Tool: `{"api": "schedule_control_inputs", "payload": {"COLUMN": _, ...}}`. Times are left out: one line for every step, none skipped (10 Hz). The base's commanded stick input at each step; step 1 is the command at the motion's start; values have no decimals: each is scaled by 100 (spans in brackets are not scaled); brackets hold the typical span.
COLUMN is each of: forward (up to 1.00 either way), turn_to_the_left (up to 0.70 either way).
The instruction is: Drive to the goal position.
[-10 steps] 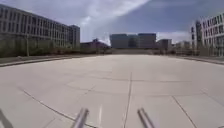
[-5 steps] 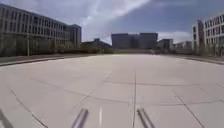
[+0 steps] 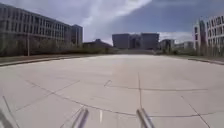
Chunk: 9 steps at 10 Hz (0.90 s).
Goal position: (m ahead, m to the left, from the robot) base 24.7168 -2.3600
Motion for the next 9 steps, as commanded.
{"api": "schedule_control_inputs", "payload": {"forward": 50, "turn_to_the_left": 0}}
{"api": "schedule_control_inputs", "payload": {"forward": 50, "turn_to_the_left": 0}}
{"api": "schedule_control_inputs", "payload": {"forward": 50, "turn_to_the_left": 0}}
{"api": "schedule_control_inputs", "payload": {"forward": 50, "turn_to_the_left": 0}}
{"api": "schedule_control_inputs", "payload": {"forward": 50, "turn_to_the_left": 0}}
{"api": "schedule_control_inputs", "payload": {"forward": 50, "turn_to_the_left": 0}}
{"api": "schedule_control_inputs", "payload": {"forward": 50, "turn_to_the_left": 0}}
{"api": "schedule_control_inputs", "payload": {"forward": 50, "turn_to_the_left": -2}}
{"api": "schedule_control_inputs", "payload": {"forward": 50, "turn_to_the_left": -30}}
